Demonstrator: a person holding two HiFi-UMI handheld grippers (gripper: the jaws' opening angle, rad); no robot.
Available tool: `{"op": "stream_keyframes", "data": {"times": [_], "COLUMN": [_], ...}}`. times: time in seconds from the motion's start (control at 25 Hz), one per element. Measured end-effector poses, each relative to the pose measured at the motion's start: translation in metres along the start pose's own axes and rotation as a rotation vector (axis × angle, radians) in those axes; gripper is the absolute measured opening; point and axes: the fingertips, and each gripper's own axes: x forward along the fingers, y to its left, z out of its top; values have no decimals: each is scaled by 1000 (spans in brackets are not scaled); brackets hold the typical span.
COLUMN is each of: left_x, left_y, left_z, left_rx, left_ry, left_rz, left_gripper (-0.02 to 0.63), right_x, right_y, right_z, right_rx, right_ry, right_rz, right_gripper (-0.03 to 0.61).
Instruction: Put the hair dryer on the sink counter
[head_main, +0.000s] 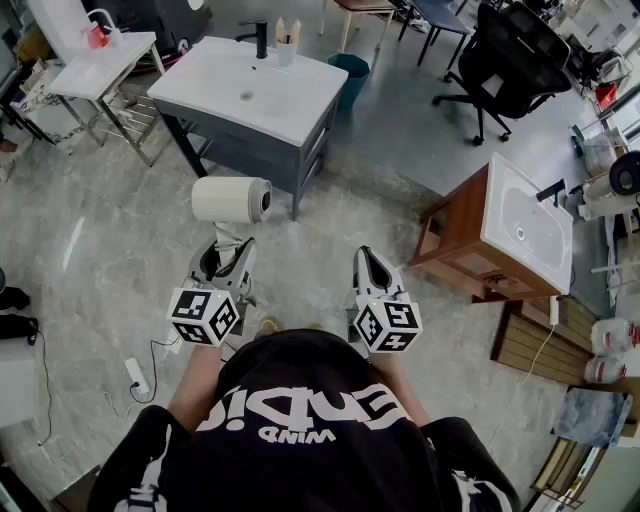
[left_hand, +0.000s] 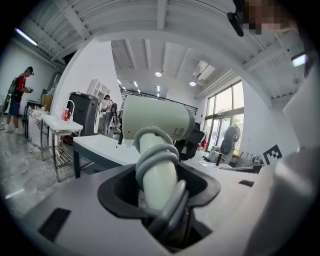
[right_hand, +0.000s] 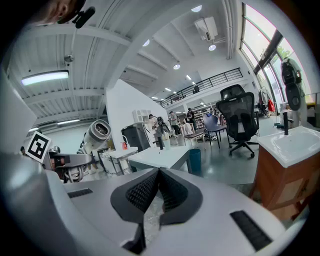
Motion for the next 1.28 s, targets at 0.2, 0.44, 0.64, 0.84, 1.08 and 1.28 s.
{"op": "stream_keyframes", "data": {"times": [0.2, 0.44, 0.64, 0.84, 1.08, 1.28], "left_x": [-1, -1, -2, -2, 1, 6], "left_y": [3, 9, 20, 34, 50, 56], "left_z": [-1, -2, 2, 6, 0, 3], "left_rx": [0, 11, 13, 26, 38, 45], "left_ry": [3, 22, 32, 31, 34, 32], "left_rz": [-2, -22, -38, -61, -109, -138], "left_gripper": [218, 218, 218, 218, 218, 218], "right_x": [2, 6, 7, 11, 12, 21], "right_y": [3, 9, 18, 29, 38, 48], "right_z": [3, -10, -15, -11, -17, -10], "right_rx": [-2, -42, -22, -35, -61, -55], "right_ry": [-5, 34, 46, 23, 2, -28], "right_rz": [-1, 9, -8, -32, -79, -88], "right_gripper": [23, 23, 25, 25, 25, 24]}}
